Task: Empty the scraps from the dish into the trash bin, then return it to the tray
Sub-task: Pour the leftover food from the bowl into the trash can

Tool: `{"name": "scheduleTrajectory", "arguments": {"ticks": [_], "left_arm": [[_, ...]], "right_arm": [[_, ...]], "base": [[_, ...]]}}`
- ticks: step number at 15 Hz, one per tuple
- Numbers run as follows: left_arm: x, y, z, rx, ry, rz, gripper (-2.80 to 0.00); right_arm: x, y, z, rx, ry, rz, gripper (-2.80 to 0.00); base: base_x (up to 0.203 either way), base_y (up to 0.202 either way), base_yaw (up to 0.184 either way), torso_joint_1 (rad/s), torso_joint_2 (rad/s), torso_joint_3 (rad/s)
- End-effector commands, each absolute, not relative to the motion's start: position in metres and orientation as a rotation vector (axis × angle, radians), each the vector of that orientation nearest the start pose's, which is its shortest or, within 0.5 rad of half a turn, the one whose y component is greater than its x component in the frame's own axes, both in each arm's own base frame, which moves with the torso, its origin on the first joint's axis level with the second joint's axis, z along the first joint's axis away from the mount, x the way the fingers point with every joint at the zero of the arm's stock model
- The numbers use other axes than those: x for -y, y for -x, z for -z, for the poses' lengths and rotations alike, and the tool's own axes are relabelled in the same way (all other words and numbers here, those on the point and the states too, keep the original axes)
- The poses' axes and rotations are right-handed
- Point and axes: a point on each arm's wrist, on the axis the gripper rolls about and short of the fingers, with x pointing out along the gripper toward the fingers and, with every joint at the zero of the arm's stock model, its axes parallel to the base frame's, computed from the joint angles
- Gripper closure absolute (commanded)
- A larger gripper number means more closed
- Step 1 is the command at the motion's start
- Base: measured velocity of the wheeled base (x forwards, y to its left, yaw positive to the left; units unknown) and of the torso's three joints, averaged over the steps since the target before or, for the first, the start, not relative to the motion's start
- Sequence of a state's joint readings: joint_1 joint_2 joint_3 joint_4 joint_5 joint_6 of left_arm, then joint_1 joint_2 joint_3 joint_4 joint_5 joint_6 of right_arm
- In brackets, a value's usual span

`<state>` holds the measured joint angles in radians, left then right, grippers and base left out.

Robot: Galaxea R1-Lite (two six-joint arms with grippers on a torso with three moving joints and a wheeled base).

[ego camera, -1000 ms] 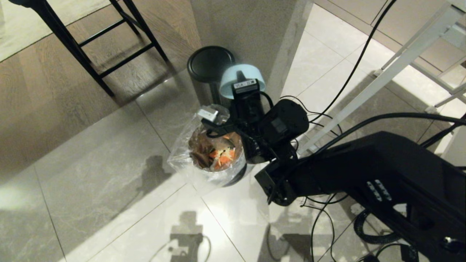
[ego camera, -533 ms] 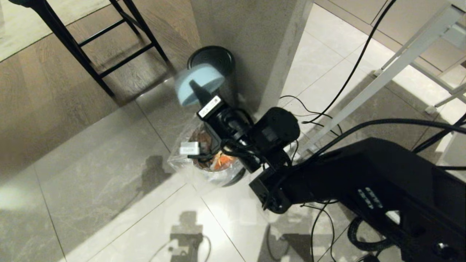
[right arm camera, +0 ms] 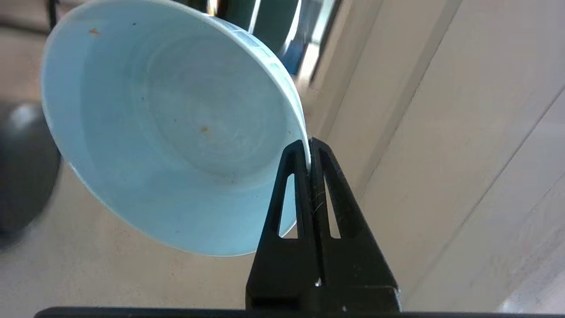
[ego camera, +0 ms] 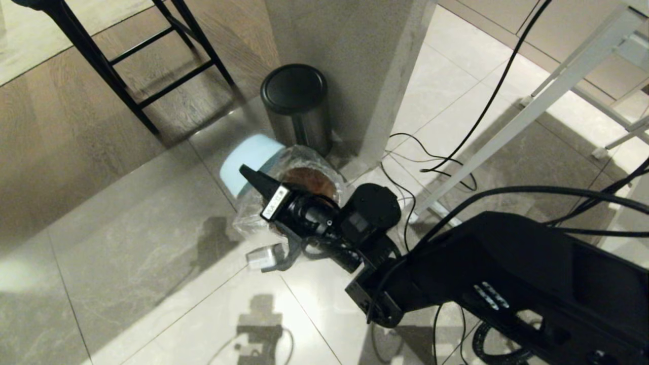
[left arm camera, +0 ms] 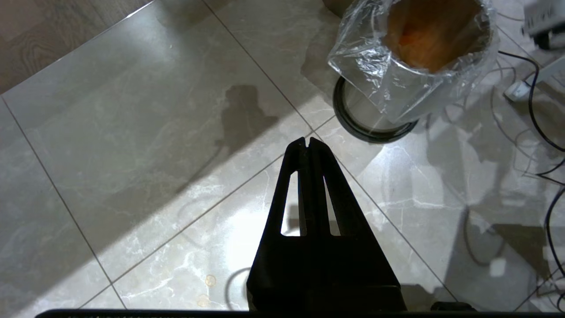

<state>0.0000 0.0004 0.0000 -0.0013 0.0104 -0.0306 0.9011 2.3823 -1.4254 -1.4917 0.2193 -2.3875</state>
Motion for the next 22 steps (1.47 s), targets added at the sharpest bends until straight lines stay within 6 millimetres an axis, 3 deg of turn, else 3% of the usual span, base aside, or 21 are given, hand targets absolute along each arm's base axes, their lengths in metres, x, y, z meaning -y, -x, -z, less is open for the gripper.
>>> {"name": "scheduleTrajectory", "arguments": {"ticks": [1,4,6,9,11,13,15,20,22], "left_arm": [[0.0,0.023,-0.076,0.001,0.031,-0.011,0.0],[0.0,0.023,-0.076,0.002,0.031,-0.011,0.0],[0.0,0.023,-0.075,0.0,0.031,-0.011,0.0],[0.0,0.023,-0.076,0.001,0.031,-0.011,0.0],[0.0,0.023,-0.076,0.002,0.031,-0.011,0.0],[0.0,0.023,-0.076,0.0,0.031,-0.011,0.0],[0.0,0.023,-0.076,0.0,0.031,-0.011,0.0],[0.0,0.023,-0.076,0.0,0.031,-0.011,0.0],[0.0,0.023,-0.076,0.001,0.031,-0.011,0.0]], "right_arm": [[-0.368,-0.284,-0.15,1.458,1.876,0.085,0.0],[-0.367,-0.284,-0.148,1.446,1.887,0.079,0.0],[-0.362,-0.286,-0.157,1.339,1.908,0.129,0.0],[-0.353,-0.291,-0.173,0.984,1.913,0.228,0.0],[-0.349,-0.293,-0.183,0.697,1.812,0.285,0.0],[-0.348,-0.294,-0.203,0.538,1.672,0.351,0.0],[-0.343,-0.297,-0.224,0.513,1.606,0.4,0.0],[-0.34,-0.302,-0.25,0.541,1.497,0.514,0.0],[-0.34,-0.301,-0.254,0.524,1.608,0.573,0.0]], "base": [[0.0,0.0,0.0,0.0,0.0,0.0],[0.0,0.0,0.0,0.0,0.0,0.0],[0.0,0.0,0.0,0.0,0.0,0.0],[0.0,0.0,0.0,0.0,0.0,0.0],[0.0,0.0,0.0,0.0,0.0,0.0],[0.0,0.0,0.0,0.0,0.0,0.0],[0.0,0.0,0.0,0.0,0.0,0.0],[0.0,0.0,0.0,0.0,0.0,0.0],[0.0,0.0,0.0,0.0,0.0,0.0]]}}
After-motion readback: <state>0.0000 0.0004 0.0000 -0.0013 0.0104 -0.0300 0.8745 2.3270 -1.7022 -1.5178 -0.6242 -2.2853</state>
